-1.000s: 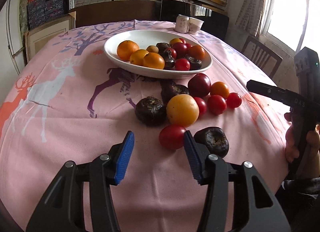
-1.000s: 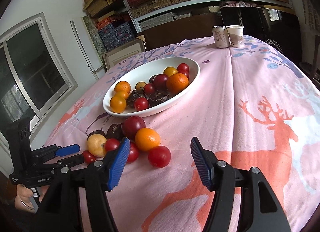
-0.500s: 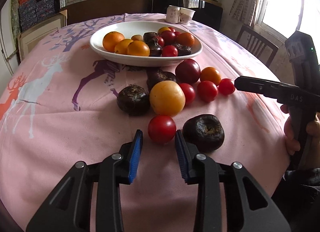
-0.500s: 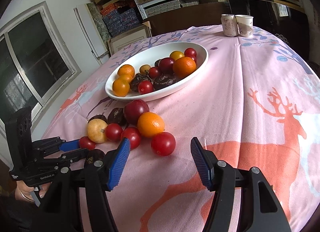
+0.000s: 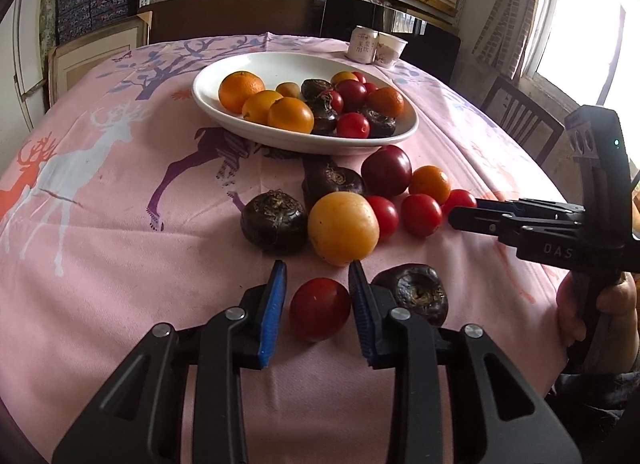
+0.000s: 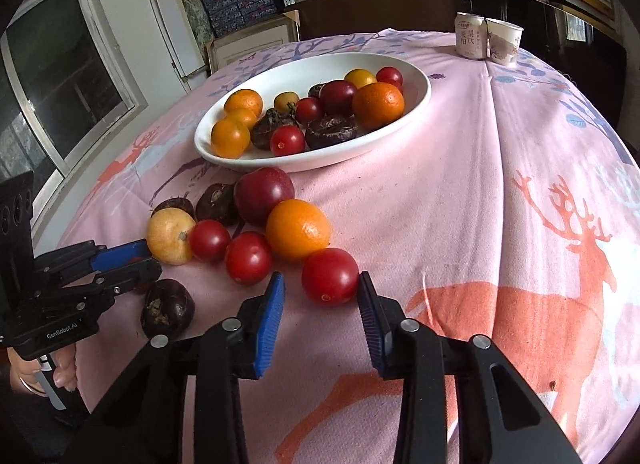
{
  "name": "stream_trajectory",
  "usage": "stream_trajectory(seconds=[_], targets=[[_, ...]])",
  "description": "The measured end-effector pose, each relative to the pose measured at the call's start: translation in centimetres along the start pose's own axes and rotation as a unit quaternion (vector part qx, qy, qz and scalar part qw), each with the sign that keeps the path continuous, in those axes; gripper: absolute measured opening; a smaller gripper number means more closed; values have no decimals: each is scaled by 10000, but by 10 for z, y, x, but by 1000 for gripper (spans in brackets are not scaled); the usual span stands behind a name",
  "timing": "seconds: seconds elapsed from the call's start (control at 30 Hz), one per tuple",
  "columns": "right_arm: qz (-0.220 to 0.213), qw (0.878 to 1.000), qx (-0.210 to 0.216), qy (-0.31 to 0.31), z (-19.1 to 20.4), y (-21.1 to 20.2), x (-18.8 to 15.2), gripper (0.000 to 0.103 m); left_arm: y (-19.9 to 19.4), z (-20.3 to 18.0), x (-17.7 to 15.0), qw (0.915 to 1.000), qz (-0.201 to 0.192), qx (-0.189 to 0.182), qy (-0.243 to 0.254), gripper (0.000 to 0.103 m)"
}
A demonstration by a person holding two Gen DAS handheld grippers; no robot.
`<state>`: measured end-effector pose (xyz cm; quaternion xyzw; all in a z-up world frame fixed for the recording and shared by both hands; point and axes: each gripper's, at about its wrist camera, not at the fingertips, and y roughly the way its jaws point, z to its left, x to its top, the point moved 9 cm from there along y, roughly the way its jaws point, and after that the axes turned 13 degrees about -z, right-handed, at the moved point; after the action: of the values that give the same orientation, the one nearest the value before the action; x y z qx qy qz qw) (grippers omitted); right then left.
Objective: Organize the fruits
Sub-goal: 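Grasp a red tomato with the left tool while the right tool grasps another, then lower both red tomatoes onto the plate and open both tools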
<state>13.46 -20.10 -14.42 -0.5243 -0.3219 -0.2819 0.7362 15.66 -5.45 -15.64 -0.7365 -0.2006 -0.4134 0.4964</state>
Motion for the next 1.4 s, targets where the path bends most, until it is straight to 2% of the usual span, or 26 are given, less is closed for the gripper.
stream_trajectory(seconds=[0.13, 0.33, 0.47, 0.63, 0.93, 1.07, 1.17, 1.23, 1.3, 1.4], targets=[[-192, 9998, 98, 57, 1, -6, 2, 27, -4, 1, 2, 9999, -124, 60, 40, 29], [-222, 9994, 178, 173, -1, -8, 4, 27, 1, -4, -7, 9998, 163, 24, 135, 30], [-195, 9996, 129, 134, -1, -7, 4, 29, -1, -2, -10, 9998, 153, 79, 79, 31], [-185, 9993, 198, 256, -3, -6, 3, 27, -7, -7, -16, 9991, 36, 298, 286, 30], [-691, 9968, 335, 232, 0, -25, 13, 26, -21, -2, -10, 9994, -279, 189, 28, 29], [-740, 9953, 475, 409, -1, -28, 25, 26, -26, 0, 17, 9990, -434, 27, -69, 29], [-842, 9943, 549, 364, 4, -26, 54, 27, -22, 1, 53, 9982, -569, -135, -89, 29], [-884, 9941, 548, 297, 8, -18, 78, 27, -10, -3, 80, 9978, -635, -211, 13, 29], [-890, 9945, 497, 252, 11, -6, 101, 27, 8, -5, 107, 9973, -695, -121, 178, 29], [-895, 9946, 413, 322, 10, 22, 133, 27, 43, -7, 138, 9980, -585, -134, 192, 29]])
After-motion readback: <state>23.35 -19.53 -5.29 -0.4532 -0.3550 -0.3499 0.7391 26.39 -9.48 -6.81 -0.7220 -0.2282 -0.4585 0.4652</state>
